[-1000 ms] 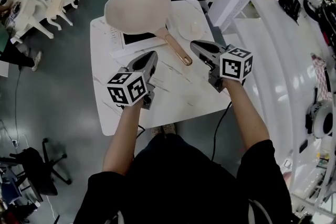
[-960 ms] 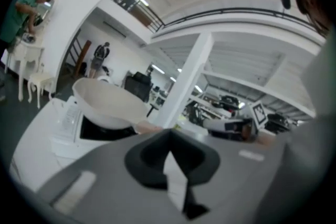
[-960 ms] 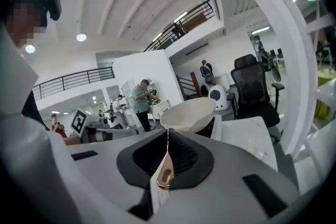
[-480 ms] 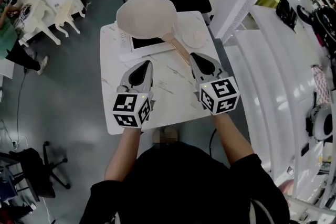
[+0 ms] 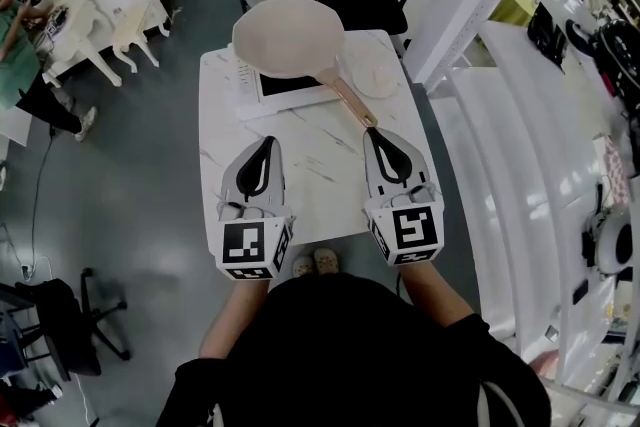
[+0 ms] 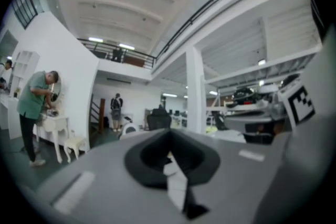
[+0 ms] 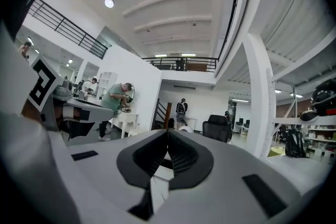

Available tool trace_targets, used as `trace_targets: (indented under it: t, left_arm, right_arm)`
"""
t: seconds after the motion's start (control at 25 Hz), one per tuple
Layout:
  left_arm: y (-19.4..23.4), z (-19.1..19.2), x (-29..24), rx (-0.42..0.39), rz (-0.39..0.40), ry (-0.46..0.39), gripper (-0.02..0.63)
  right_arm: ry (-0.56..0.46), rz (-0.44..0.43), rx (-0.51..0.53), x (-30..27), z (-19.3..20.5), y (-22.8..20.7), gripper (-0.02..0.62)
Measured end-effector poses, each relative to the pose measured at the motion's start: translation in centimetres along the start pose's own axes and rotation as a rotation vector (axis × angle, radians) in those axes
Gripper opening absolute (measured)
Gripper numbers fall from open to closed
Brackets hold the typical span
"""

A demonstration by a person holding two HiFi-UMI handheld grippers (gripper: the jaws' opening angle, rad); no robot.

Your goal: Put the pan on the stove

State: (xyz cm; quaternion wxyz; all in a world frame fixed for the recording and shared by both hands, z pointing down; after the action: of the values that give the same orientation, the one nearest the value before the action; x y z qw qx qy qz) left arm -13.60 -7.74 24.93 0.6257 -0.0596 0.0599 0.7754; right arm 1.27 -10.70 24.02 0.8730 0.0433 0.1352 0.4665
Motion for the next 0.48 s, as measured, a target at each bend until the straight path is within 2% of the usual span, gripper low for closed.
trace_targets:
  t: [0.2, 0.48]
  left_arm:
    - [-0.1, 0.9, 1.4, -0.001, -0.027, 0.005, 0.006]
    - [-0.5, 1.9, 1.8, 0.008, -0.015, 0.021, 0.006]
  right_arm:
    - [-0.016, 0.003, 0.019, 0.8, 0.4, 0.6, 0.021]
    - [-0.019, -0.036, 0.018, 0.8, 1.1, 2.1, 0.02]
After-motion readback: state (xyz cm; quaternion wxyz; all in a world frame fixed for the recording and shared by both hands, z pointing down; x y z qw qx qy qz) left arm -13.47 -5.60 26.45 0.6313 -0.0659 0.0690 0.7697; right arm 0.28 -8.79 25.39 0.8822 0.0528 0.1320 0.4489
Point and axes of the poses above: the fingertips, and each gripper's own axes: x backward along the fingers, y to its left, z out of its underside, the point moved 1 cm from there along x, backward along the fingers, and after that the axes turned 8 degrees about y, right-handed, at the moved point
